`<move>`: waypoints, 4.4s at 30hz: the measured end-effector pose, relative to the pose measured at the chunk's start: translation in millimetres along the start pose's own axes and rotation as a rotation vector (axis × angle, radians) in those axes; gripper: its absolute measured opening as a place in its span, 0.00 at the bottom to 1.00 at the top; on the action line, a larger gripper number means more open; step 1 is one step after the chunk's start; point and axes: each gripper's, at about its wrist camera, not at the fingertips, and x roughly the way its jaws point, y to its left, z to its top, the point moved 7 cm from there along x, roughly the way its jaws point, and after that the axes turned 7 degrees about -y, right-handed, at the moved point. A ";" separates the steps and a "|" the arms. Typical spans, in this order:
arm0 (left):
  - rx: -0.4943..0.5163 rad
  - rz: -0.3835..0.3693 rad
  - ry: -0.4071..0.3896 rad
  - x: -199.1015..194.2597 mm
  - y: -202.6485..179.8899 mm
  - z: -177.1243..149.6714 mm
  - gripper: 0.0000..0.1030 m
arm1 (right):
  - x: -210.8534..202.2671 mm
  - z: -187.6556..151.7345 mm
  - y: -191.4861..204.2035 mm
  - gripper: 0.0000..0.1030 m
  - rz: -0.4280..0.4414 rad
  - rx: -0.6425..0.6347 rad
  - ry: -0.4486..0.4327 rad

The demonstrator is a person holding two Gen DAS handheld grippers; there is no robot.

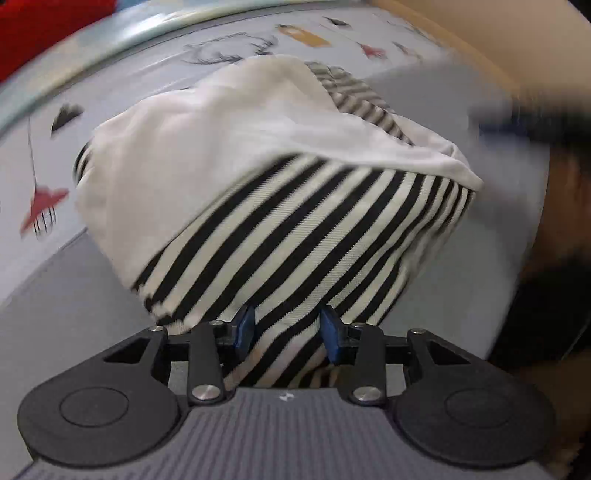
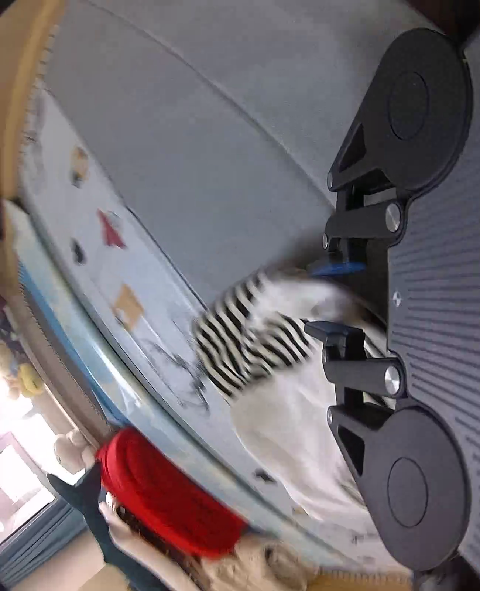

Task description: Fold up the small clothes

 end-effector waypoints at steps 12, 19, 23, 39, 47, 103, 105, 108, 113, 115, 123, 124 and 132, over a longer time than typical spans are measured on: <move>-0.584 0.004 -0.302 -58.0 115.9 37.1 0.43 | 76.4 30.1 114.5 0.65 0.316 -0.300 0.080; -0.782 0.041 -0.295 -25.3 168.6 33.1 0.48 | 153.8 8.2 125.9 0.64 0.378 -0.160 0.217; -0.767 0.059 -0.276 2.6 180.3 45.8 0.46 | 155.8 9.8 137.2 0.13 0.365 -0.194 0.204; -0.498 0.322 -0.378 -32.8 170.9 83.8 0.22 | 144.4 31.5 122.8 0.24 0.113 -0.303 0.007; -0.240 0.094 -0.183 8.8 99.3 46.5 0.23 | 42.7 8.6 135.1 0.37 0.423 -0.424 0.038; -0.459 0.339 -0.263 -133.4 57.0 -96.9 0.47 | -50.0 -110.7 60.5 0.20 0.222 -0.326 0.243; -0.411 0.346 -0.130 -100.3 44.6 -111.6 0.44 | -63.1 -111.1 73.5 0.23 0.301 -0.355 0.189; -0.276 0.408 -0.045 -79.5 32.4 -118.7 0.44 | -52.3 -130.0 86.1 0.29 0.323 -0.440 0.238; -0.373 0.449 -0.227 -138.3 20.1 -109.1 0.65 | -53.3 -130.6 80.4 0.32 0.187 -0.512 0.234; -0.405 0.538 -0.325 -165.6 8.3 -104.5 0.89 | -87.0 -115.0 94.3 0.47 0.256 -0.516 0.107; -0.568 0.698 -0.443 -220.0 -42.1 -120.4 0.91 | -204.7 -122.5 110.7 0.99 0.273 -0.556 -0.189; -0.588 0.681 -0.425 -214.3 -43.7 -119.9 0.91 | -212.7 -125.2 111.2 0.99 0.265 -0.550 -0.204; -0.609 0.582 -0.324 -174.6 -49.3 -130.4 0.91 | -195.8 -155.8 125.6 0.99 0.192 -0.599 -0.198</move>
